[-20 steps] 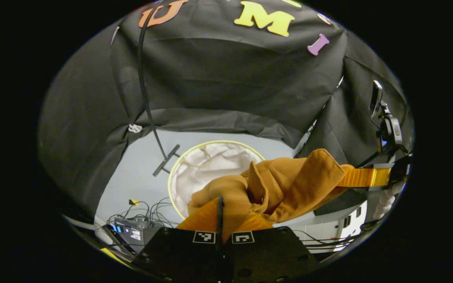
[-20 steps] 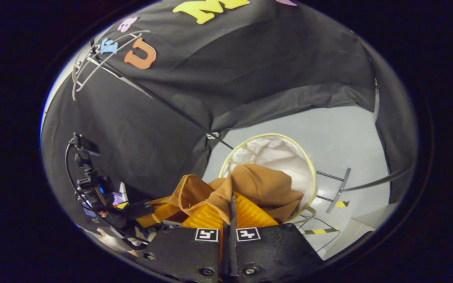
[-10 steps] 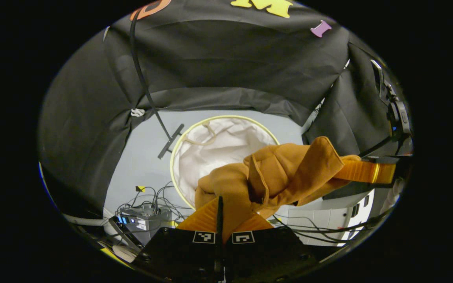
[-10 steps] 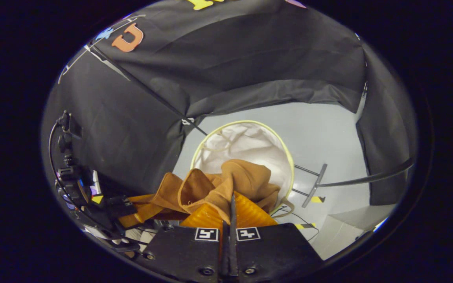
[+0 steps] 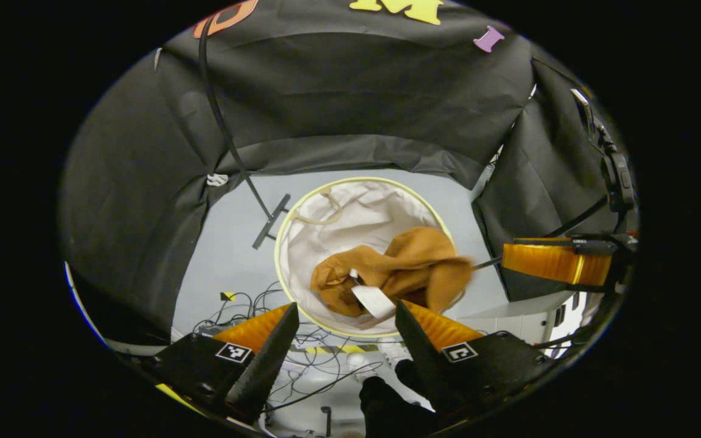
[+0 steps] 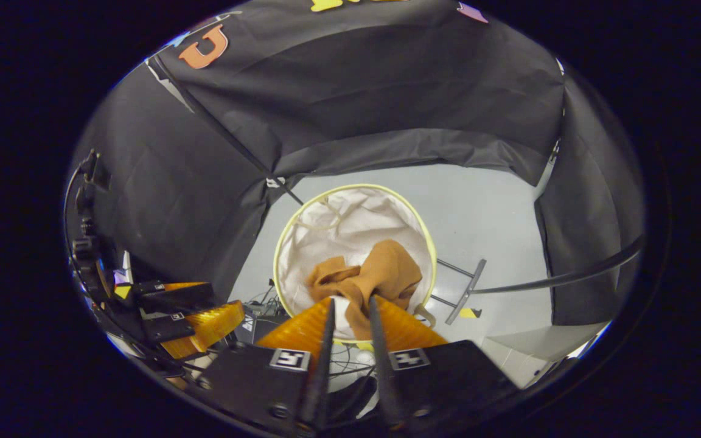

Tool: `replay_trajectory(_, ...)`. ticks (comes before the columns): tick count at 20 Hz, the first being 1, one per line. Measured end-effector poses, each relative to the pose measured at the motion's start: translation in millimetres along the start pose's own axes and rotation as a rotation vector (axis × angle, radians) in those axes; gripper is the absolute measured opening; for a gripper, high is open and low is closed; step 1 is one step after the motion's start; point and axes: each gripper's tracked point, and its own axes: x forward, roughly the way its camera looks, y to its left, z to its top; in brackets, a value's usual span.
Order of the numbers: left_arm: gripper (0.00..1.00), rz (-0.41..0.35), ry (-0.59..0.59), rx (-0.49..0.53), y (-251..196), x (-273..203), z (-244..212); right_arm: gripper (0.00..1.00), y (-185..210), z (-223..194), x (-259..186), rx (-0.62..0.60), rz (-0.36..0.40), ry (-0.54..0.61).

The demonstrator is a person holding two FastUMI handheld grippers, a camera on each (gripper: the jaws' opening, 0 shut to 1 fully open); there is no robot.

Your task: Grasp the clothes on the hanger with both hands and then place them into the laundry hamper below.

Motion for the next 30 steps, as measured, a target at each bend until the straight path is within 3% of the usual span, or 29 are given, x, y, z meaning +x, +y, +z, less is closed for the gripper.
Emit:
replay_trajectory(3, 1.00, 0.007, -0.005, -0.016, 4.6, -2.4, -7.1, 0.86, -7.7, -0.4, -3.4, -0.018, -0.030, -0.006)
replay_trajectory(4, 0.95, 0.011, -0.006, -0.017, 7.1, -2.4, -9.6, 0.88, -9.4, -2.6, -4.4, -0.022, -0.045, -0.005)
replay_trajectory(12, 0.95, 0.026, -0.010, -0.016, 17.7, -11.1, -19.5, 0.89, -11.7, -8.4, -4.7, -0.041, -0.068, -0.003)
replay_trajectory(13, 0.91, 0.030, -0.015, -0.018, 19.2, -12.1, -19.8, 0.89, -12.0, -9.0, -5.9, -0.056, -0.065, 0.001)
replay_trajectory(16, 1.00, 0.032, -0.057, -0.028, 12.7, -15.4, -11.7, 0.92, -8.8, -8.3, -10.5, -0.077, -0.062, -0.025)
replay_trajectory(17, 0.95, 0.034, -0.082, -0.030, 11.1, -18.4, -8.6, 0.89, -8.7, -7.3, -13.7, -0.083, -0.070, -0.037)
replay_trajectory(23, 0.95, 0.047, -0.225, -0.002, 15.4, -64.6, 7.6, 0.89, 7.9, 7.4, -88.1, -0.106, -0.092, -0.187)
replay_trajectory(30, 0.95, 0.061, -0.454, -0.015, 5.5, -160.8, 45.4, 0.89, 23.4, 21.3, -193.2, -0.126, -0.060, -0.428)
